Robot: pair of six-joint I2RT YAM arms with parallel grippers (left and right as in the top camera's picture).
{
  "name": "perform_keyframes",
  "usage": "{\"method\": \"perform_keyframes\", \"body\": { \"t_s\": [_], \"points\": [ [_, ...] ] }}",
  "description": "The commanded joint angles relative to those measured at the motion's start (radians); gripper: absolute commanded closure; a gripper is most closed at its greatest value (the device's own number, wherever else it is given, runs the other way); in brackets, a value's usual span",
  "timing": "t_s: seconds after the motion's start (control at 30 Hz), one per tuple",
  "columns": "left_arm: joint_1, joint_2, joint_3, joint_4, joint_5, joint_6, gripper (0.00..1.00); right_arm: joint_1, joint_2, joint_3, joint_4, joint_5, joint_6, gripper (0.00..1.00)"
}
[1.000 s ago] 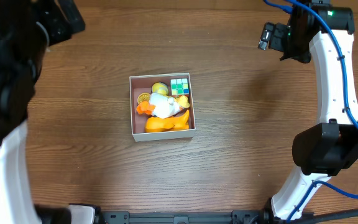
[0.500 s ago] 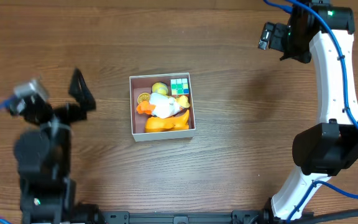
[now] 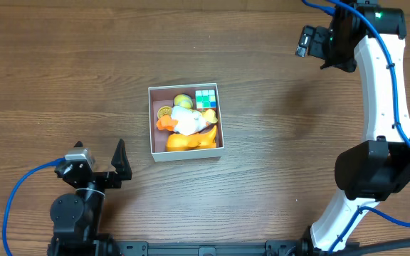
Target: Pack container
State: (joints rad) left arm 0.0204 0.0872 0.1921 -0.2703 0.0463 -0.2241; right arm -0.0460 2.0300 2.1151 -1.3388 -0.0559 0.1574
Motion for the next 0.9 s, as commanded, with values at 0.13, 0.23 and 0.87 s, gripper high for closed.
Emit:
{"method": "perform_keyframes", "body": {
  "t_s": [0.13, 0.23, 0.87],
  "points": [
    [0.006, -0.084, -0.109, -0.006, 0.021, 0.075, 0.0, -0.001, -0.004, 0.025, 0.002, -0.006, 0.007, 0.0],
    [0.005, -0.084, -0.109, -0.01, 0.021, 0.138, 0.0, -0.001, -0.004, 0.025, 0.003, -0.006, 0.007, 0.0],
    [0.005, -0.083, -0.108, -0.007, 0.018, 0.184, 0.0, -0.001, -0.004, 0.025, 0.003, -0.006, 0.007, 0.0]
  ]
}}
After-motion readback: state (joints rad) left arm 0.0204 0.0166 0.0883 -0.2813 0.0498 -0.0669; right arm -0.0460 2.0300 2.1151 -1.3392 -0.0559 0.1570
